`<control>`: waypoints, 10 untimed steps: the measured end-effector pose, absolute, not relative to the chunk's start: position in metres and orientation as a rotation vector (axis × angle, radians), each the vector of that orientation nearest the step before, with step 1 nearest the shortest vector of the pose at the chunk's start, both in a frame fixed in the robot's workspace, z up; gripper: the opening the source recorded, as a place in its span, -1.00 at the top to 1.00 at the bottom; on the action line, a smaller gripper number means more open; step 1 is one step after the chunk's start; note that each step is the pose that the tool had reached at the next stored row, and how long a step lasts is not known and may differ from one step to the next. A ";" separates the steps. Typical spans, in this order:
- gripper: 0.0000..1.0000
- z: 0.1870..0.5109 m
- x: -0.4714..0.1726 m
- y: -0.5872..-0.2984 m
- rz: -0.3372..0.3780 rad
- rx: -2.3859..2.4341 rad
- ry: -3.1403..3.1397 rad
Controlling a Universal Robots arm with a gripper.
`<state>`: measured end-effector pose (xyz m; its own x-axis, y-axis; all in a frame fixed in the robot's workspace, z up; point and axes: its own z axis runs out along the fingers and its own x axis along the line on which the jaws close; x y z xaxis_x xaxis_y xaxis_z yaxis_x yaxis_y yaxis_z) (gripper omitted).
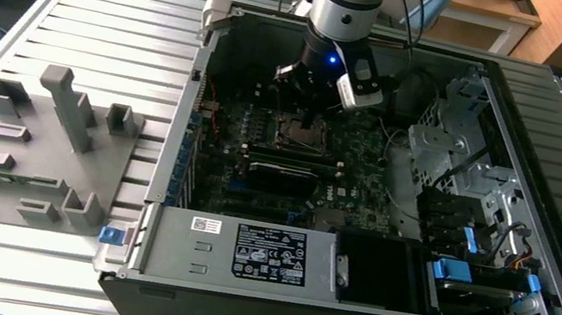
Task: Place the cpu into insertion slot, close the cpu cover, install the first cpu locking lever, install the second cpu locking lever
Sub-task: 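Close the cpu cover, then install the first cpu locking lever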
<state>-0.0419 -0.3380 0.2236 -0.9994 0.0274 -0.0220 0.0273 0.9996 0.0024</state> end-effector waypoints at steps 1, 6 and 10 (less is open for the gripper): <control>0.79 0.224 -0.042 -0.338 0.004 0.043 3.119; 0.79 0.224 -0.042 -0.338 0.004 0.043 3.119; 0.79 0.224 -0.042 -0.338 0.004 0.043 3.119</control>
